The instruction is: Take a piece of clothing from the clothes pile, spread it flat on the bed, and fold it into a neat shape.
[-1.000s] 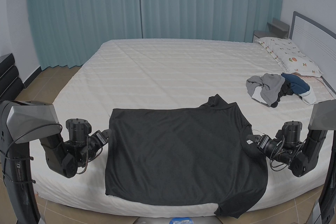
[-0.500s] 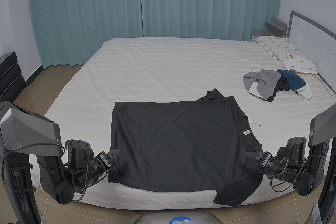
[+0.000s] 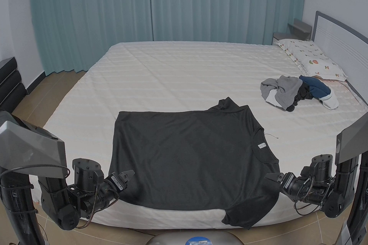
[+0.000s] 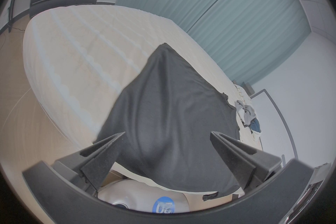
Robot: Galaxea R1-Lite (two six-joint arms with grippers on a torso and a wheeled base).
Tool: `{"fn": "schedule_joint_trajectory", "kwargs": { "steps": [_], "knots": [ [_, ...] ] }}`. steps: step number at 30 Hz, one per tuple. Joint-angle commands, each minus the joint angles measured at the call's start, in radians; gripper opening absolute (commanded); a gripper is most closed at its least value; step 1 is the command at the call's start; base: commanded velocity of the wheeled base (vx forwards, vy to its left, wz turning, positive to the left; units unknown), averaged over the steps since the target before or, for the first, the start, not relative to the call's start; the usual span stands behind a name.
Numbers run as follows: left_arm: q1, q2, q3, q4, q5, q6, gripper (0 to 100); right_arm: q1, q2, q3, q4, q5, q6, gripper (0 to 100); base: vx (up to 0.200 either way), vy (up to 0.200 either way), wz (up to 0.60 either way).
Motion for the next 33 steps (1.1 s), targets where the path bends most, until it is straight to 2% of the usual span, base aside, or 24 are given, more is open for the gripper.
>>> {"fn": "schedule_joint_trajectory", "kwargs": {
  "steps": [1,7,11,14,15,18,19,23,30,33],
  "knots": [
    [-0.024,-0.071,0.031,0.001,0.005,-0.006,100,0.001,0.002,0.001,-0.011,-0.001,0.000,100,0.000,0.000,0.00],
    [-0.024,-0.119,0.060,0.011,0.050,0.020,100,0.001,-0.003,0.010,-0.011,-0.001,0.000,100,0.000,0.000,0.00],
    [-0.027,-0.114,0.140,0.009,0.076,0.037,100,0.002,-0.005,0.013,-0.011,-0.001,0.000,100,0.000,0.000,0.00],
    [-0.027,-0.113,0.177,0.018,0.077,-0.003,100,0.007,-0.001,0.015,-0.011,0.002,0.002,100,0.000,0.000,0.00],
    [-0.025,-0.113,0.177,0.026,0.079,-0.076,100,0.008,0.000,0.015,-0.011,0.000,0.002,100,0.000,0.000,0.00],
    [-0.042,-0.102,0.177,0.077,0.070,-0.107,100,0.019,-0.001,0.018,-0.011,-0.001,0.002,100,0.000,0.000,0.00],
    [-0.070,-0.085,0.177,0.101,0.070,-0.116,100,0.019,-0.003,0.024,-0.011,-0.001,0.003,100,0.000,0.000,0.00],
    [-0.105,-0.056,0.177,0.100,0.067,-0.181,100,0.019,-0.003,0.032,-0.013,0.000,0.003,100,0.000,0.000,0.00],
    [-0.114,0.033,0.162,0.077,0.071,-0.188,100,0.019,-0.005,0.032,-0.013,0.000,0.003,100,0.000,0.000,0.00],
    [-0.110,0.107,0.162,-0.029,0.079,-0.176,100,0.018,-0.005,0.032,-0.013,-0.001,0.003,100,0.000,0.000,0.00]
  ]
}}
